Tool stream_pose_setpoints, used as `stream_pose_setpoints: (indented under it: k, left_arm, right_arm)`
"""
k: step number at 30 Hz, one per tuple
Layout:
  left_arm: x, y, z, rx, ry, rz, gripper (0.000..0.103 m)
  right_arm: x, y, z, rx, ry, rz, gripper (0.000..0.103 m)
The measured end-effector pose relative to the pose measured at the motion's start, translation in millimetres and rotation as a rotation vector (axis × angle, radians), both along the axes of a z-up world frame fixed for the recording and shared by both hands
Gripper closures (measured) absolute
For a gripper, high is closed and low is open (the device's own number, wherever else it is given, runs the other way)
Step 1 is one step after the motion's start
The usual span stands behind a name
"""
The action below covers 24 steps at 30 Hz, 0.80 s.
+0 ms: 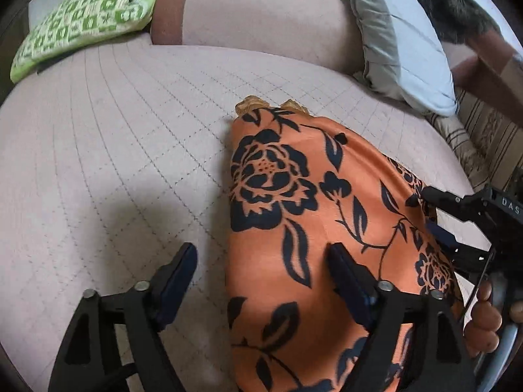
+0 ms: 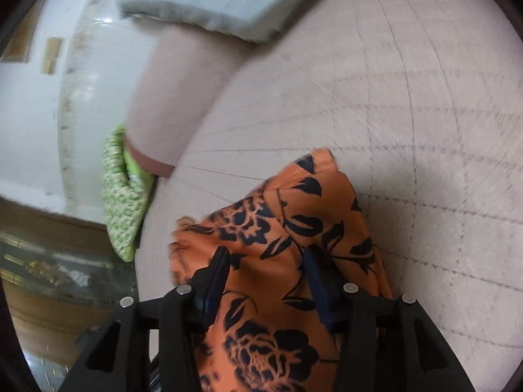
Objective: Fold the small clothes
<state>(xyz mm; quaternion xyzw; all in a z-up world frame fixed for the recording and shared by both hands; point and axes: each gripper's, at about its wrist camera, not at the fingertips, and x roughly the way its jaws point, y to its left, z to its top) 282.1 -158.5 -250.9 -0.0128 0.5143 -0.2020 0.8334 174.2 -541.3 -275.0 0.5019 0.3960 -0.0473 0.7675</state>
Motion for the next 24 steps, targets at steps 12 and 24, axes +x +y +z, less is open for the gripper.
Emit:
stream_pose_setpoints:
  k: [12, 24]
  left_arm:
    - [3, 32, 34, -0.097, -0.057, 0.012, 0.016]
    - [-50, 21, 17, 0.014, -0.027, -0.173, 0.016]
  right_arm:
    - [-43, 4, 44, -0.013, -0.144, 0.055, 0.046]
    - [-113, 26, 42, -0.016, -0.088, 0.159, 0.046]
